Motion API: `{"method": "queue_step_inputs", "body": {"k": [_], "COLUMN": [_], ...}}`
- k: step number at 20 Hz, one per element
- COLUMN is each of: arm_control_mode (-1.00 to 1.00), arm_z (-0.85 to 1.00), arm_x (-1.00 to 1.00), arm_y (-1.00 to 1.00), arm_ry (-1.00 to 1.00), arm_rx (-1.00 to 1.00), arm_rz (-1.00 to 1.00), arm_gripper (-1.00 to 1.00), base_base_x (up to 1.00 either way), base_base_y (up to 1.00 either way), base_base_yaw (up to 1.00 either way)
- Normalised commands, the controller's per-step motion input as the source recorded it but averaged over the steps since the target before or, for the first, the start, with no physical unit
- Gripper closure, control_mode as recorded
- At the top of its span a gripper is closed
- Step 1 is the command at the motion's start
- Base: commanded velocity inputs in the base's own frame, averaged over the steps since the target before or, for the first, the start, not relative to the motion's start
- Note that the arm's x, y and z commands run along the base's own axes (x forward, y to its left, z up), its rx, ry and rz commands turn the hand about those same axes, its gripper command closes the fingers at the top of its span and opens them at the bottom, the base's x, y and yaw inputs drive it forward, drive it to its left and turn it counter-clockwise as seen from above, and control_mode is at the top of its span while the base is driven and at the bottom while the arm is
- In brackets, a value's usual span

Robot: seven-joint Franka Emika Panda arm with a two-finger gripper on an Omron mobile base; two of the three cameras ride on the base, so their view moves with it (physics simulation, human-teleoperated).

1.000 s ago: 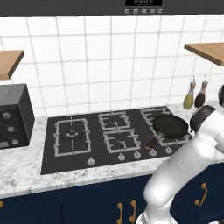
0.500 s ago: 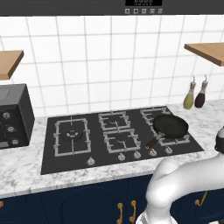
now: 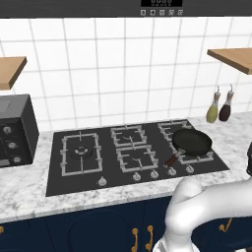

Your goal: Pick the kettle from the counter and place it on a stove burner. Then turn the burner on.

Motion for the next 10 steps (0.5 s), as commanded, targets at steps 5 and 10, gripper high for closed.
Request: {"method": "queue_step_inputs", "body": {"k": [5, 10], "arm_control_mode": [-1.0, -1.0], "arm_z": [-0.3, -0.37], "arm_x": [0.26, 0.38], "arm_y": [0.0, 0.02], "arm_ry": [0.01, 0.08], "arm_rx": [0.0, 0.0], "arm_rz": [0.0, 0.0], "arm_gripper": [-1.0, 1.0], "base_base_x": [0.0, 0.0], "base_base_y": [0.0, 0.0], "base_base_yaw": [0.0, 0.0]}}
